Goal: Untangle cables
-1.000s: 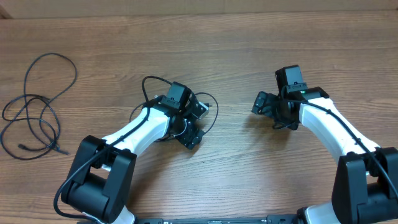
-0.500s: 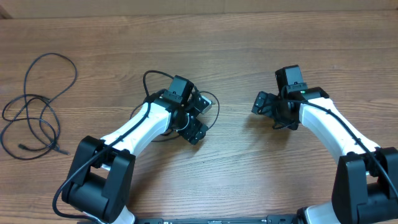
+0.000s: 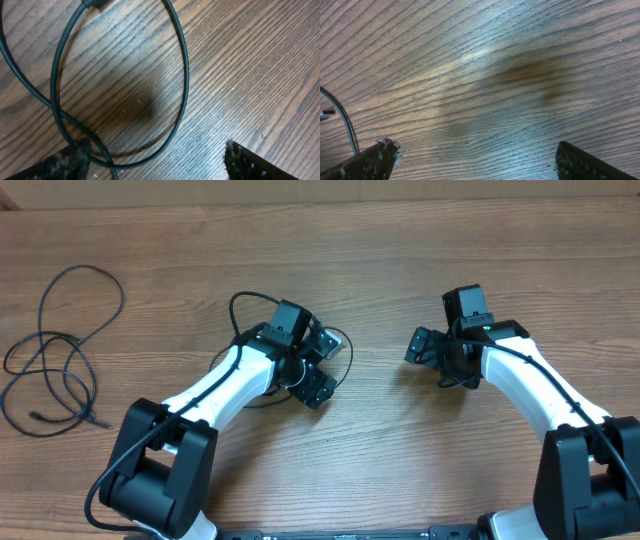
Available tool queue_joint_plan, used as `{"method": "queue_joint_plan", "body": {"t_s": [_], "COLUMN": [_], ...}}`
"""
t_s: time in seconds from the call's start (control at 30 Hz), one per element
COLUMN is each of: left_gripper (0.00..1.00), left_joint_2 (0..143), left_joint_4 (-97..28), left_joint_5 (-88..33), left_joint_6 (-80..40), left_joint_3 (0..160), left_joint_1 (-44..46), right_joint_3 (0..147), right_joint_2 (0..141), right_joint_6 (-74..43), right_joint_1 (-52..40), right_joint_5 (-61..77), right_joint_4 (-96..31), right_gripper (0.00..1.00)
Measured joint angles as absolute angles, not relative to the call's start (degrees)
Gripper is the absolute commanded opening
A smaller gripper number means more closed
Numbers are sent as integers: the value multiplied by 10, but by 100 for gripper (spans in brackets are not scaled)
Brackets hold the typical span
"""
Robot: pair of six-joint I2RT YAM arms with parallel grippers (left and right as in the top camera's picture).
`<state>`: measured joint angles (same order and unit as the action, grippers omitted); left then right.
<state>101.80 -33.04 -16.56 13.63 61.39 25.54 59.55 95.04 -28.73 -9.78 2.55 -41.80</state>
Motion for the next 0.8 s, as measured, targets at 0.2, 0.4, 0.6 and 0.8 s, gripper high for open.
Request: {"method": "queue_joint_plan", "body": {"t_s": [0.2,0.4,0.6,0.8], "left_gripper": [84,84,84,84], "left_joint_2": [1018,1027,1032,1032], "left_joint_4": [-329,-329,-329,-329], "left_joint_5": [-166,-165,-165,-163], "left_joint_6": [130,121,119,119], "left_joint_3": [613,611,609,607], "left_joint_1": [255,255,255,255], "right_joint_3": [595,595,595,595], "right_joint_2": [950,950,950,950], "right_joint_6": [-287,-287,-288,-287], "right_joint_1": [-98,-98,-98,-98], "right_joint_5": [25,25,25,25], "right_joint_4": [-418,-418,-418,-418], "right_gripper": [100,100,100,100]}}
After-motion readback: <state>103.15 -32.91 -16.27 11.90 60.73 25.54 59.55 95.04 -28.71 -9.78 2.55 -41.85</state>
